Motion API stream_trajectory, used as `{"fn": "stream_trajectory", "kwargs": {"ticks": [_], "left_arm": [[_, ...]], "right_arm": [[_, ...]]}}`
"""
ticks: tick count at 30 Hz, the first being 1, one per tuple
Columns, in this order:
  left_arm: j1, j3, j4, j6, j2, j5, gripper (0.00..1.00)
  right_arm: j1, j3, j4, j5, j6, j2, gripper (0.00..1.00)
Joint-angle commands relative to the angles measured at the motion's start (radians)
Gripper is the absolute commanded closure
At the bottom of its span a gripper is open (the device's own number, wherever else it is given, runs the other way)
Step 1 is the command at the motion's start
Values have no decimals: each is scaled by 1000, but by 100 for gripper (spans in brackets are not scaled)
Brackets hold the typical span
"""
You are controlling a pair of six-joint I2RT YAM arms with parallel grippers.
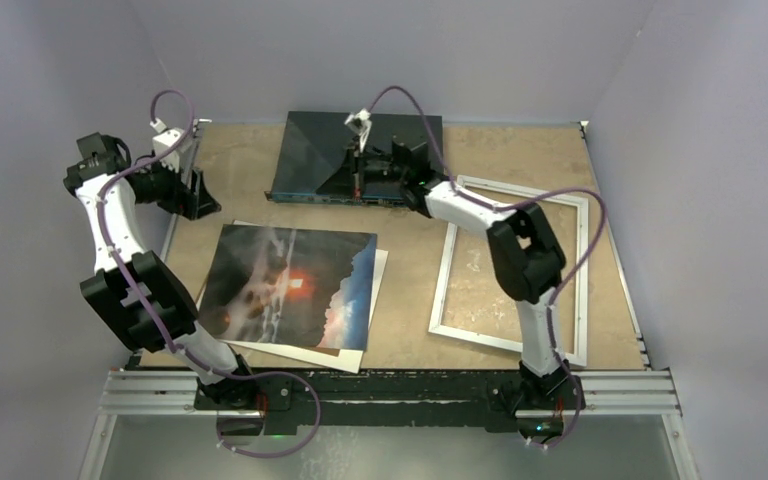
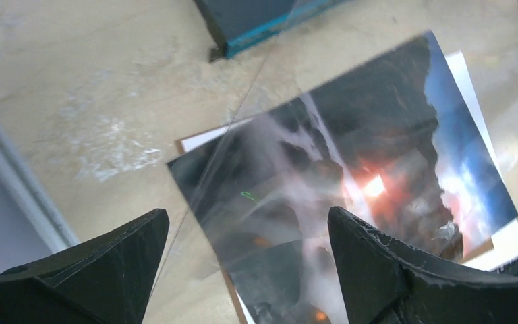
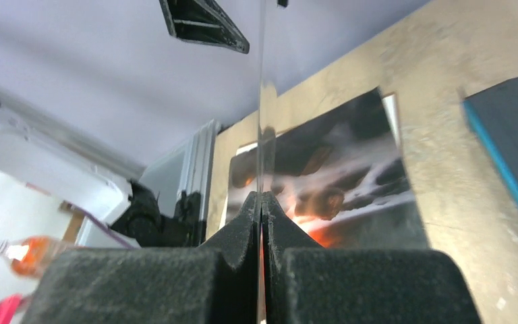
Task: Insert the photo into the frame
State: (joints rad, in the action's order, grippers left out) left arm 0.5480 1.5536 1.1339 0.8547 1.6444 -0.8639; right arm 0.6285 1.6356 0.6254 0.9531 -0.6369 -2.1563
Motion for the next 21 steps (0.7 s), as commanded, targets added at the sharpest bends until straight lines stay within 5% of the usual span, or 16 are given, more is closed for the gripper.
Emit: {"fn": "stream_trajectory", "kwargs": {"ticks": [1,10,21], "left_arm": [[-20,120,-148,-303,-33,88,12],[-163,146,-171,-419,-28,176,6],[-643,-29,-445,-613,-40,315,3]], "right_arm": [[-54,-128,-50,-205,-6,224,100],[-222,-358,-362,-478,-22,634,100],[-355,-463,-868,-911,43,1125,100]]}}
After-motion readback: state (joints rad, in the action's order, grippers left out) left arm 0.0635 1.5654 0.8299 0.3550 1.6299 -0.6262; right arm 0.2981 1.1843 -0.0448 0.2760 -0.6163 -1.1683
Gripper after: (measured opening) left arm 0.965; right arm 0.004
